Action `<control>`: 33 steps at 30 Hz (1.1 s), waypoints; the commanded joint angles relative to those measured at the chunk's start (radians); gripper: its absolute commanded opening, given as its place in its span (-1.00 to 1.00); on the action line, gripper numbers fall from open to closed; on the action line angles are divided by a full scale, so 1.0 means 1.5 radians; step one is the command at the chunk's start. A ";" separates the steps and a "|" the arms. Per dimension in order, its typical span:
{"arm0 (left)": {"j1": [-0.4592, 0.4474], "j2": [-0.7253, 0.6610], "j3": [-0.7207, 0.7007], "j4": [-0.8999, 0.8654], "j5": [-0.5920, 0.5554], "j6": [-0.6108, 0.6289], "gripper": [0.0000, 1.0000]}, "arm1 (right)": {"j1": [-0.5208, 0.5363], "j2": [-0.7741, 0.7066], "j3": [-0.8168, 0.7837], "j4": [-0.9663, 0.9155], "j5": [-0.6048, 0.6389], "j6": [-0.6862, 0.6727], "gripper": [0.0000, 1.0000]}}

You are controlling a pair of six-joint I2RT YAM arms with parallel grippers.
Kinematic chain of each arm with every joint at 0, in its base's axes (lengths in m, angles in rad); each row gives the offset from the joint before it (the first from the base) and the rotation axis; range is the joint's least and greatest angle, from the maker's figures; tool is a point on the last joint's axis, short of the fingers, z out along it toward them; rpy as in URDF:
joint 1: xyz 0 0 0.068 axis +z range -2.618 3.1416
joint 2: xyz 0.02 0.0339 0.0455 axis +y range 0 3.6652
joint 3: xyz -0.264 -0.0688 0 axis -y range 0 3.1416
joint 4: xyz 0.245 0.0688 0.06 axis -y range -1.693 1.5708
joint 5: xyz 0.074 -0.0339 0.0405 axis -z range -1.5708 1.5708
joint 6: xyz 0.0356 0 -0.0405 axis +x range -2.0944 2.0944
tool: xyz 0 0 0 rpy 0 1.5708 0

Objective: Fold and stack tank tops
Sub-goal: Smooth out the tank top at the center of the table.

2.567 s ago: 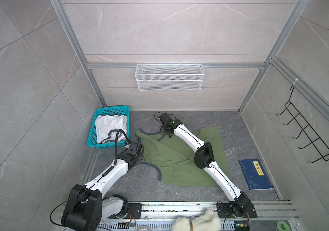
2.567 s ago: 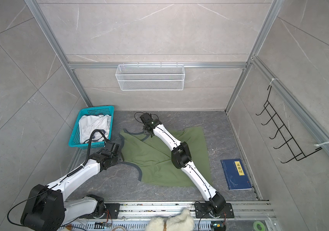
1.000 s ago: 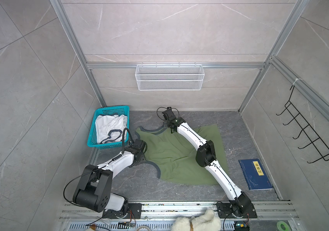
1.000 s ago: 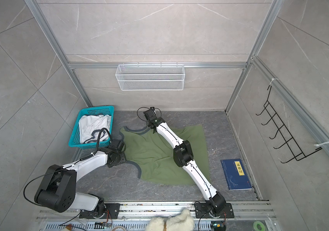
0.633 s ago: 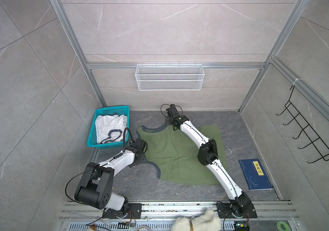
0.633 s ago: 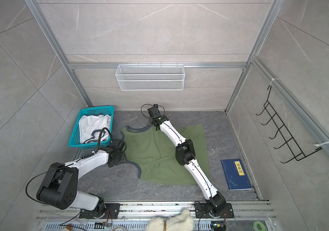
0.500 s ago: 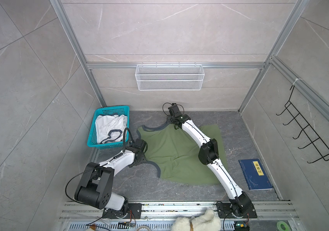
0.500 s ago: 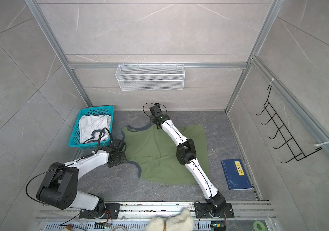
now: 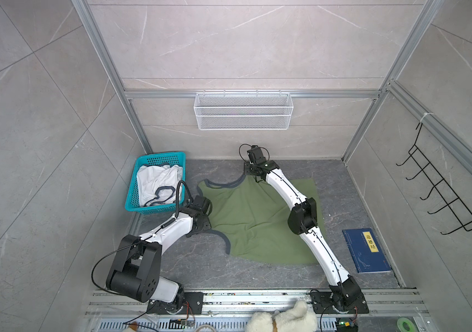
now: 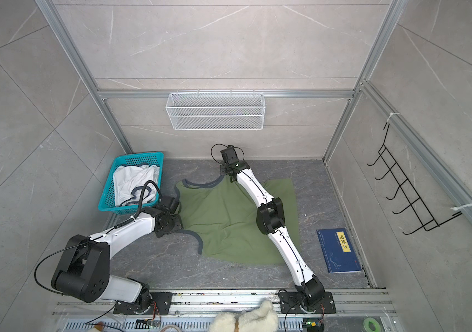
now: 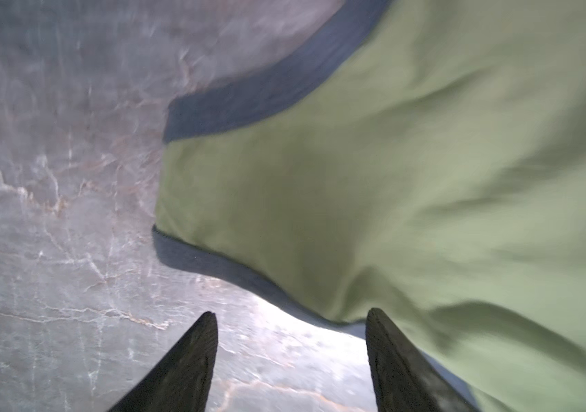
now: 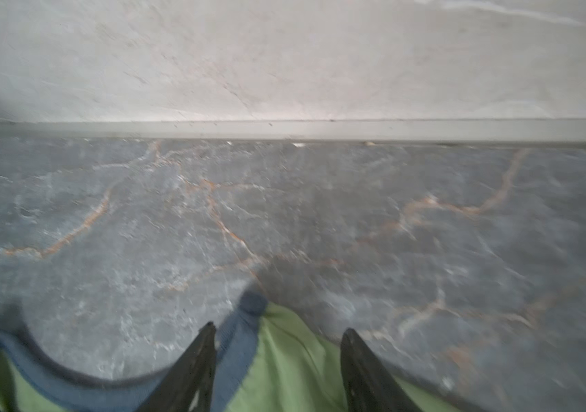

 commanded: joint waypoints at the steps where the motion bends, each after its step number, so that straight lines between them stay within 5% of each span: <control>1: -0.063 -0.002 0.100 -0.002 0.030 0.043 0.36 | -0.023 -0.123 -0.095 -0.071 0.045 0.012 0.16; 7: -0.121 0.162 0.265 0.040 0.094 0.065 0.35 | -0.081 -0.373 -0.556 0.174 0.009 0.021 0.19; 13: -0.130 0.335 0.447 0.069 0.130 0.096 0.35 | -0.173 -0.434 -0.708 0.214 -0.018 0.026 0.20; 24: -0.126 0.543 0.641 0.074 0.129 0.143 0.37 | -0.267 -0.360 -0.702 0.230 -0.122 0.043 0.17; 33: -0.106 0.561 0.595 0.073 0.113 0.122 0.38 | -0.279 -0.249 -0.571 0.104 -0.152 0.111 0.14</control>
